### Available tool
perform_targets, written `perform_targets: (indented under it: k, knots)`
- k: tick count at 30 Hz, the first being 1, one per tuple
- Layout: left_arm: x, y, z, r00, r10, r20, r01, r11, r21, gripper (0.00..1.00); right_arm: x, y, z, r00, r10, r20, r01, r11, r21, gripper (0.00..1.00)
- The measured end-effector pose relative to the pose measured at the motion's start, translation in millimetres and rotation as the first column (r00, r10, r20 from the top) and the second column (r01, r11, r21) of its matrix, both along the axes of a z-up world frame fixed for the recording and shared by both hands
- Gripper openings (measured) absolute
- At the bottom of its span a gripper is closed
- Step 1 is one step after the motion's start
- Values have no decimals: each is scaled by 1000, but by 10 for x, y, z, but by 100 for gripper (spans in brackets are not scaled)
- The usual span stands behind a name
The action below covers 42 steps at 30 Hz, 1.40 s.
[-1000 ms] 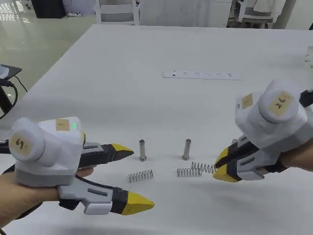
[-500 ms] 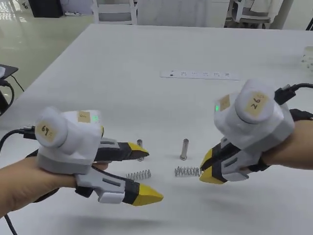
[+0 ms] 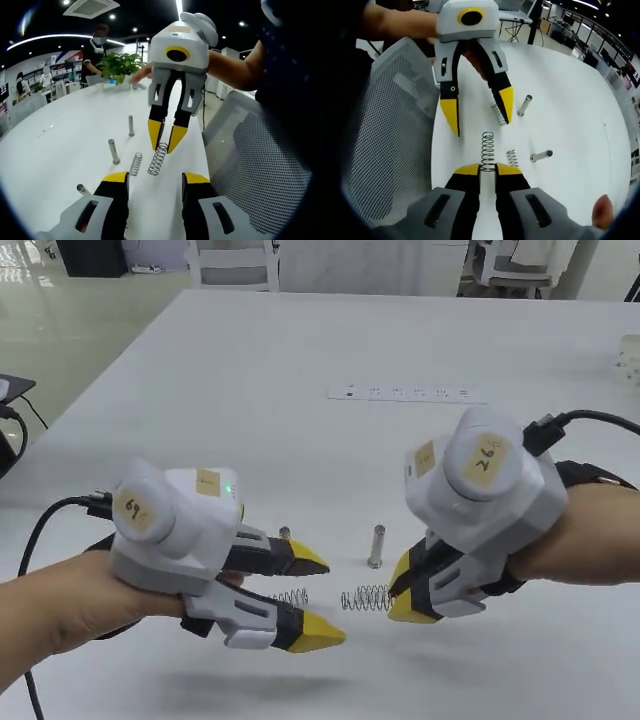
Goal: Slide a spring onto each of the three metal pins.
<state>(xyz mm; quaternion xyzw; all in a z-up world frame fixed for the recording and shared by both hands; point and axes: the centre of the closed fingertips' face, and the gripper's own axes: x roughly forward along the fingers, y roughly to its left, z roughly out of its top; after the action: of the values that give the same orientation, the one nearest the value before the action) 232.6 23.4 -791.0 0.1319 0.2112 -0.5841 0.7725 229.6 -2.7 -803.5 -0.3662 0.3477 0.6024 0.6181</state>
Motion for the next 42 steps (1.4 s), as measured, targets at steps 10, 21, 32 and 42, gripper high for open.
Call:
perform_targets:
  k: [10, 21, 32, 42]
  knots:
    - [-14, -77, -22, 997, -44, 71, 43, 999, 23, 24, -28, 47, 8, 1000, 24, -1, -24, 1000, -11, 8]
    - [-25, -102, -58, 991, -69, 115, 64, 997, 53, 11, -49, 72, 15, 1000, 24, -7, -24, 1000, -11, 8]
    - [-22, -96, -109, 986, -87, 145, 74, 993, 90, 4, -64, 81, 18, 1000, 13, -22, -13, 1000, -10, 8]
    - [-11, -88, -122, 986, -80, 145, 68, 994, 89, 3, -41, 144, 156, 999, -11, -30, 13, 998, 54, 8]
